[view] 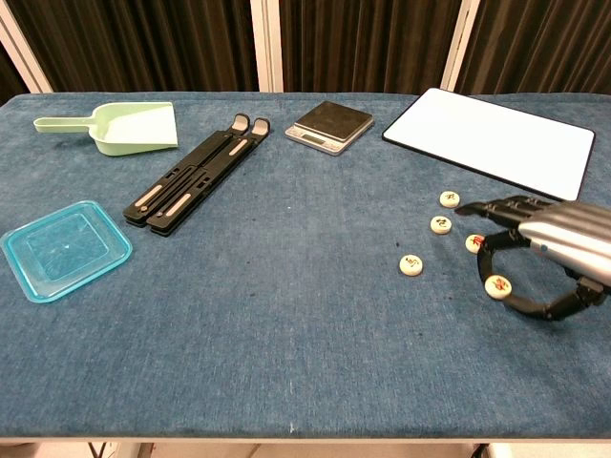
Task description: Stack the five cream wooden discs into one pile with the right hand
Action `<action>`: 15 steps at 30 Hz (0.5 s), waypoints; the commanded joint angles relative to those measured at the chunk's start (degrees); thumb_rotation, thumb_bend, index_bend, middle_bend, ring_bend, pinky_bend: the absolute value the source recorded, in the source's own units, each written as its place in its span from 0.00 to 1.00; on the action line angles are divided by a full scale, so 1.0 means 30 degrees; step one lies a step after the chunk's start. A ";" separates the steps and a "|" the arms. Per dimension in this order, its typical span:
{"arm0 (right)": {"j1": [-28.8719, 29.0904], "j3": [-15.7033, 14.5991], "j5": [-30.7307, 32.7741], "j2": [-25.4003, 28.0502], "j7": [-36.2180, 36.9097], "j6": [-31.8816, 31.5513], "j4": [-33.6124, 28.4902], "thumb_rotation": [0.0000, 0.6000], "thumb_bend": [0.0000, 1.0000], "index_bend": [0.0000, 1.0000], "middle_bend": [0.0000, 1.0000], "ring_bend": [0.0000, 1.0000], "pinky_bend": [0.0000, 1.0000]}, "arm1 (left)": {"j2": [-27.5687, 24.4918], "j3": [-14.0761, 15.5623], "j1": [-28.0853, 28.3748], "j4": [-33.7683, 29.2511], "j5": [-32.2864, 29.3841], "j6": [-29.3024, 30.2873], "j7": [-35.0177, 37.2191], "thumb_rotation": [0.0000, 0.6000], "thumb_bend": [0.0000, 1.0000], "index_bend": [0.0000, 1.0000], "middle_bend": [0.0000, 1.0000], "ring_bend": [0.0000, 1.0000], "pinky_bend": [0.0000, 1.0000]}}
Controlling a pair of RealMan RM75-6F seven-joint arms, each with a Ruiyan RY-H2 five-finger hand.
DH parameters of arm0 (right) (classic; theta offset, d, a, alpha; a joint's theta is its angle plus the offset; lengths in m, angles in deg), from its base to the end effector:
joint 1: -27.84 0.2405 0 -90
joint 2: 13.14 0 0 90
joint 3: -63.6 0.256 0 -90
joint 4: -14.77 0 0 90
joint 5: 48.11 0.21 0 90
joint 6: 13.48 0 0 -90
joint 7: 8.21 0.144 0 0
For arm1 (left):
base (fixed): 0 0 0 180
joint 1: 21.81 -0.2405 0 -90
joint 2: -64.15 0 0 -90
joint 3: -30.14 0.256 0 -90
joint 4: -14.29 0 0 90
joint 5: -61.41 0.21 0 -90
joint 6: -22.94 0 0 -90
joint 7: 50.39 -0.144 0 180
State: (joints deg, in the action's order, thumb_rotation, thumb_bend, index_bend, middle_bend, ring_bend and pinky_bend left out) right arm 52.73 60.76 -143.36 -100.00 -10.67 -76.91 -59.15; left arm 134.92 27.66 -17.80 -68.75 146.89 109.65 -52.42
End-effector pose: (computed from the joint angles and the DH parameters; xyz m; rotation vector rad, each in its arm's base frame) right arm -0.2557 -0.2453 -0.0145 2.0444 -0.8601 0.8807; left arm -0.3346 0.1763 0.1400 -1.3741 -0.8379 -0.8415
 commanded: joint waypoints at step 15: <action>0.2461 0.1763 0.1513 -0.1111 -0.1871 0.2281 -0.1009 1.00 0.55 0.54 0.05 0.02 0.05 | 0.0064 0.0014 -0.0018 0.0168 -0.0060 -0.0058 0.0079 1.00 0.08 0.17 0.14 0.04 0.00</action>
State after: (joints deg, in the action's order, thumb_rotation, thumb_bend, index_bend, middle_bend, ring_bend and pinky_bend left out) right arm 60.06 65.99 -138.90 -103.28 -16.21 -70.14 -62.21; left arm 135.11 27.70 -17.85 -68.24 146.71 109.47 -52.19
